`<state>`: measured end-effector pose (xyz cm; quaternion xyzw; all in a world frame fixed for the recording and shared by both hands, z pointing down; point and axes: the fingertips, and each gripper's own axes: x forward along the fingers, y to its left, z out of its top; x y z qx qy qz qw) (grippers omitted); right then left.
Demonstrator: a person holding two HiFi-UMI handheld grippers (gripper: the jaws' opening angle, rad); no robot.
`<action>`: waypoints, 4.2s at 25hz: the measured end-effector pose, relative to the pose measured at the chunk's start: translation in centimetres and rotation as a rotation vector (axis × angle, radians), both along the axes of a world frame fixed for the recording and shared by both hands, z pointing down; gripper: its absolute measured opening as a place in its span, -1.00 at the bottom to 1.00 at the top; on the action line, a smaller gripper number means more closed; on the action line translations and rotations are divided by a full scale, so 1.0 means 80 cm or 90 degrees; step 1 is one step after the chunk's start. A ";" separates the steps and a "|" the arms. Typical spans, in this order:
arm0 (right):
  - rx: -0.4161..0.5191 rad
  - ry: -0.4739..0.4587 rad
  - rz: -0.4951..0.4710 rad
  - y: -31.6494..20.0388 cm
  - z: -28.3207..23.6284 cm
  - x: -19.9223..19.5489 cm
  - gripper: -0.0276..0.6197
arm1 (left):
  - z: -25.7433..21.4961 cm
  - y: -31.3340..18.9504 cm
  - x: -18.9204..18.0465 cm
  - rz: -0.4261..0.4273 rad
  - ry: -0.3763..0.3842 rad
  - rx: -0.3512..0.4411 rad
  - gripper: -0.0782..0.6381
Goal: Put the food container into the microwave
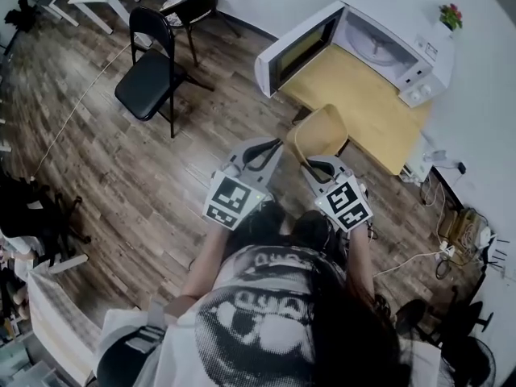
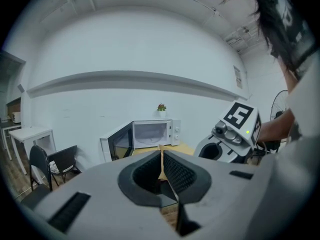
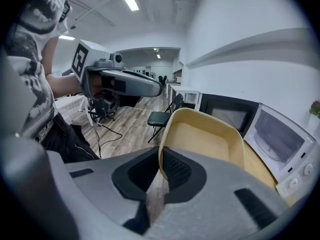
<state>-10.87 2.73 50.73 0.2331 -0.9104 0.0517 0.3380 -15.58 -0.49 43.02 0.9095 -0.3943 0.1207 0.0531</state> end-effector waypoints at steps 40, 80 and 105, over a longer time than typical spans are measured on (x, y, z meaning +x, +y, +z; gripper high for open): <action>-0.012 -0.014 0.127 -0.283 0.024 0.186 -0.83 | 0.003 -0.227 0.203 0.154 -0.030 -0.003 -0.75; 0.004 0.076 0.233 -0.535 0.106 0.278 -0.82 | 0.041 -0.301 0.256 0.148 -0.060 -0.033 -0.75; 0.041 0.121 0.278 -0.607 0.121 0.286 -0.70 | 0.049 -0.325 0.244 0.126 -0.073 -0.042 -0.75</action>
